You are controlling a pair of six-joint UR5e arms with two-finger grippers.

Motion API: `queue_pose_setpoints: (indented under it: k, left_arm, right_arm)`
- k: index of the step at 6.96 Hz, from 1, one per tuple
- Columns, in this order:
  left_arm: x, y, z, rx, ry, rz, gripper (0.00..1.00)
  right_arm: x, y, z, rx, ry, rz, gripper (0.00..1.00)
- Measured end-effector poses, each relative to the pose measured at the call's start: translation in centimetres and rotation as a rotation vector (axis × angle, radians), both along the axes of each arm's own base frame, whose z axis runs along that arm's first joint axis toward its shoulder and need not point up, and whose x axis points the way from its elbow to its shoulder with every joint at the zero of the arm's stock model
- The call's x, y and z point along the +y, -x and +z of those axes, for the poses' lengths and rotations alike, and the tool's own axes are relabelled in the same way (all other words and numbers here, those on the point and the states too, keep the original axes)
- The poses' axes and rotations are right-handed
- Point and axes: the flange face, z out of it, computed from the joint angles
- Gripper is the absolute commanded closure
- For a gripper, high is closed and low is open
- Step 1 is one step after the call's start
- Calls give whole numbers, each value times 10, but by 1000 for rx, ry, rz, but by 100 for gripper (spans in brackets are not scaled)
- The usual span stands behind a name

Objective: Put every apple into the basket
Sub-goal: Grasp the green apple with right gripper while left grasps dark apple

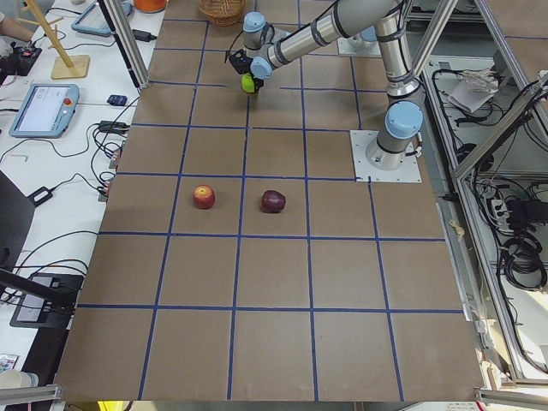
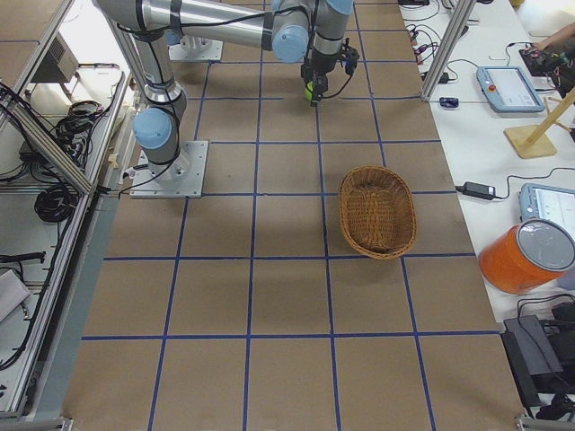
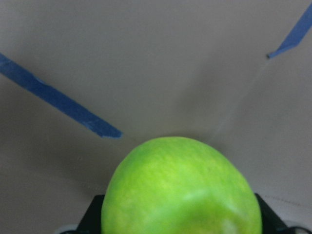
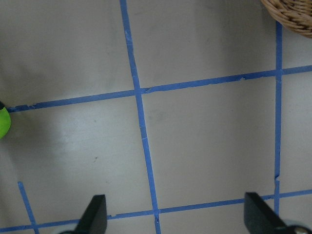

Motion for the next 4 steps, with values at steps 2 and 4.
queue_pose_setpoints:
  k: [2, 4]
  left_arm:
    - [-21, -51, 63, -29, -54, -87, 6]
    - [-40, -172, 107, -107, -132, -329, 6]
  right_arm:
    - [-4, -10, -8, -38, 36, -33, 0]
    - [-3, -83, -36, -75, 27, -76, 0]
